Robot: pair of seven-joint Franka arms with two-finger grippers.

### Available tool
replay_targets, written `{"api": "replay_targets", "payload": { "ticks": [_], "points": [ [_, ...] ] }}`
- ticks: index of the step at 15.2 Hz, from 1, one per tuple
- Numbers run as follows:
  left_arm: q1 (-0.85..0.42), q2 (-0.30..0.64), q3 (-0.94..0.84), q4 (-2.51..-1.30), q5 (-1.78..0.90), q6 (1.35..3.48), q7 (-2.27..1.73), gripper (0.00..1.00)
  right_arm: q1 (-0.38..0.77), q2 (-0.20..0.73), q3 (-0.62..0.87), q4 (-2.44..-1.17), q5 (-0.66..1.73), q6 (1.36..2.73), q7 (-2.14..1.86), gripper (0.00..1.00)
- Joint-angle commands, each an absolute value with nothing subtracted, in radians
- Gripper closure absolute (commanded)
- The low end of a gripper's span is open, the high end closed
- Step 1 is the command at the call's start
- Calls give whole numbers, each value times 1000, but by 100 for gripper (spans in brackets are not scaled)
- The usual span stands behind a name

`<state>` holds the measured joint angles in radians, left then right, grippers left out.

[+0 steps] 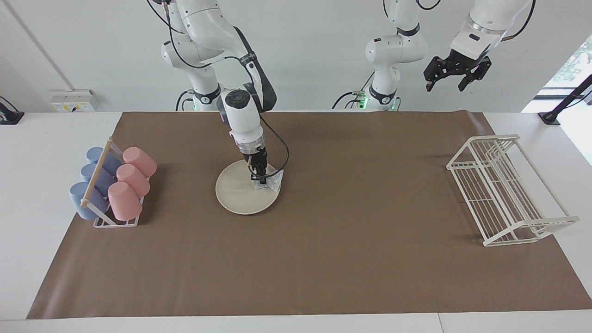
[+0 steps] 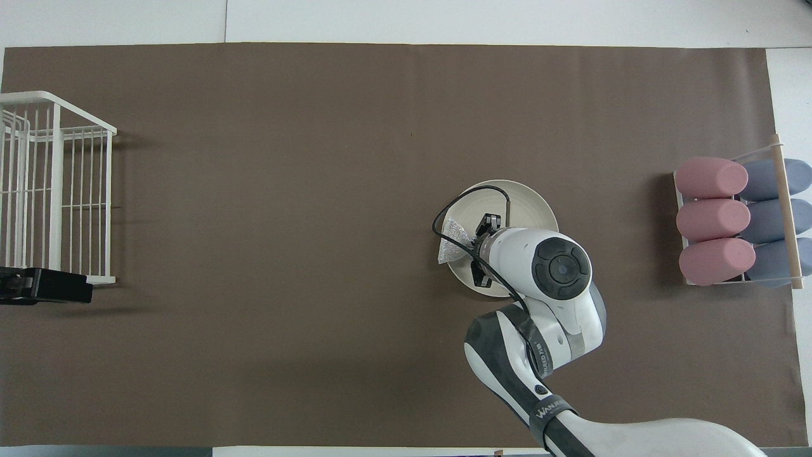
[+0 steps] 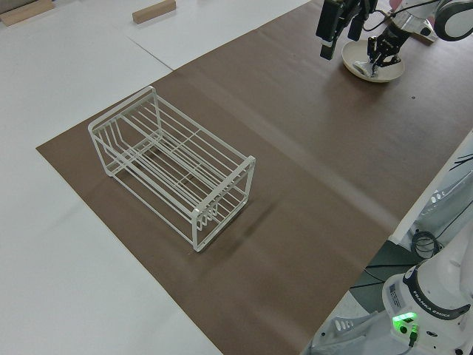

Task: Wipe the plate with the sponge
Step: 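Wipe the sponge around the plate surface with the right gripper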

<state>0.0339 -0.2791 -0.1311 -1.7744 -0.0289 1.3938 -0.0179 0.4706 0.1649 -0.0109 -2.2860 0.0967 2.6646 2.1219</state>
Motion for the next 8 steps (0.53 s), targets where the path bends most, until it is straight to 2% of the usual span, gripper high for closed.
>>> {"api": "replay_targets", "payload": {
  "ticks": [1,5,8],
  "points": [
    [43,-305,-135,-1789,-23,1374,-26,0,393,199,-8,-2281,89,2740,2083,100],
    [43,-304,-135,-1787,-23,1385,-26,0,296,218,-8,-2287,89,2778,1978,100],
    [44,-304,-135,-1779,-21,1388,-26,0,288,222,-8,-2328,89,2770,1931,100]
  ]
}}
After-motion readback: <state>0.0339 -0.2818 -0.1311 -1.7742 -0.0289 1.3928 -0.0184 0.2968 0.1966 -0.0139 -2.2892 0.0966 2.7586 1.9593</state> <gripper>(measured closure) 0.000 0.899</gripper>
